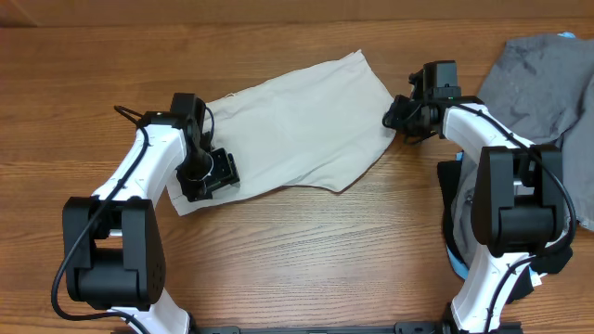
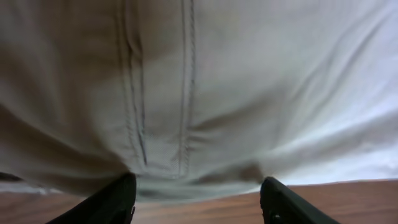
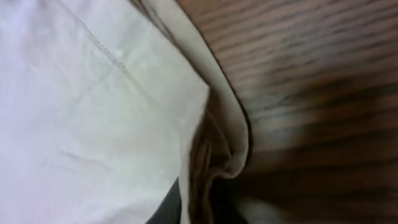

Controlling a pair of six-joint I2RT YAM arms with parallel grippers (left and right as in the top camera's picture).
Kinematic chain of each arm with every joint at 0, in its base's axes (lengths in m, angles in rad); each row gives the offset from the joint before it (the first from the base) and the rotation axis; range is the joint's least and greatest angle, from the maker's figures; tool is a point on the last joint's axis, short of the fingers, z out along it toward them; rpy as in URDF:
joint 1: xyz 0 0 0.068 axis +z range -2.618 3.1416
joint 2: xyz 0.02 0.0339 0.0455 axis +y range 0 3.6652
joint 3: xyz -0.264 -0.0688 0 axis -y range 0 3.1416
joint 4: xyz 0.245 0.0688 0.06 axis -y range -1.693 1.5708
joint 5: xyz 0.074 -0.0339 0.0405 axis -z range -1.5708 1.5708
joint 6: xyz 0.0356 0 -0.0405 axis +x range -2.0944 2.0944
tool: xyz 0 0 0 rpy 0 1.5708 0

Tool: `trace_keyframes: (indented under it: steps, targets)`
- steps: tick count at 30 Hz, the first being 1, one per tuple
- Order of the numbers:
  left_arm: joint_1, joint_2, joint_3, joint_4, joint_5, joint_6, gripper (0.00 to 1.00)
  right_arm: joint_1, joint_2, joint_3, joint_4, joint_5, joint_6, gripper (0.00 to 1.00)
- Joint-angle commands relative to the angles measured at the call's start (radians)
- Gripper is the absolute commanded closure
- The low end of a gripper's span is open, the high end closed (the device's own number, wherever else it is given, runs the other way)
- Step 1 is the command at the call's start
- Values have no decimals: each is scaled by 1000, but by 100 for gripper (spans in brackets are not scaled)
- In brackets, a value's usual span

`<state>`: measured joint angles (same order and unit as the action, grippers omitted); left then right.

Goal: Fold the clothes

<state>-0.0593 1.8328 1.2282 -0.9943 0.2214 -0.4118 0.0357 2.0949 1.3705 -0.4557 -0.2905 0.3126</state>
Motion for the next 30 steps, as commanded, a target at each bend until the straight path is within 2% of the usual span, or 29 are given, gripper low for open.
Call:
trace_keyframes:
  steps: [1, 5, 9, 12, 16, 19, 21, 23, 28, 30]
  targets:
    - [-3, -15, -16, 62, -129, -18, 28, -11, 5, -7, -80, 14, 10, 96]
    - [-2, -15, -16, 144, -131, -19, 27, -27, -18, -7, -235, 105, 104, 96]
    - [10, -15, -16, 208, -160, -17, 24, -25, -58, -7, -451, 269, 317, 96]
    - [31, -15, -16, 241, -162, -14, 23, -10, -84, -8, -539, 316, 401, 96]
    - [68, -15, -9, 261, -141, -9, 23, 20, -107, -8, -551, 316, 406, 95]
    - [89, -16, 13, 253, -88, 31, 23, 22, -112, -5, -528, 316, 394, 84]
    - [101, -17, 44, 227, -47, 69, 22, 18, -117, 8, -525, 316, 386, 81]
    - [119, -18, 92, 170, -52, 106, 18, 0, -136, 36, -532, 323, 350, 79]
    - [172, -17, 124, 111, -92, 100, 8, -53, -225, 137, -603, 386, 330, 76]
    - [197, -17, 122, 104, -91, 89, 6, -74, -261, 182, -625, 387, 296, 68]
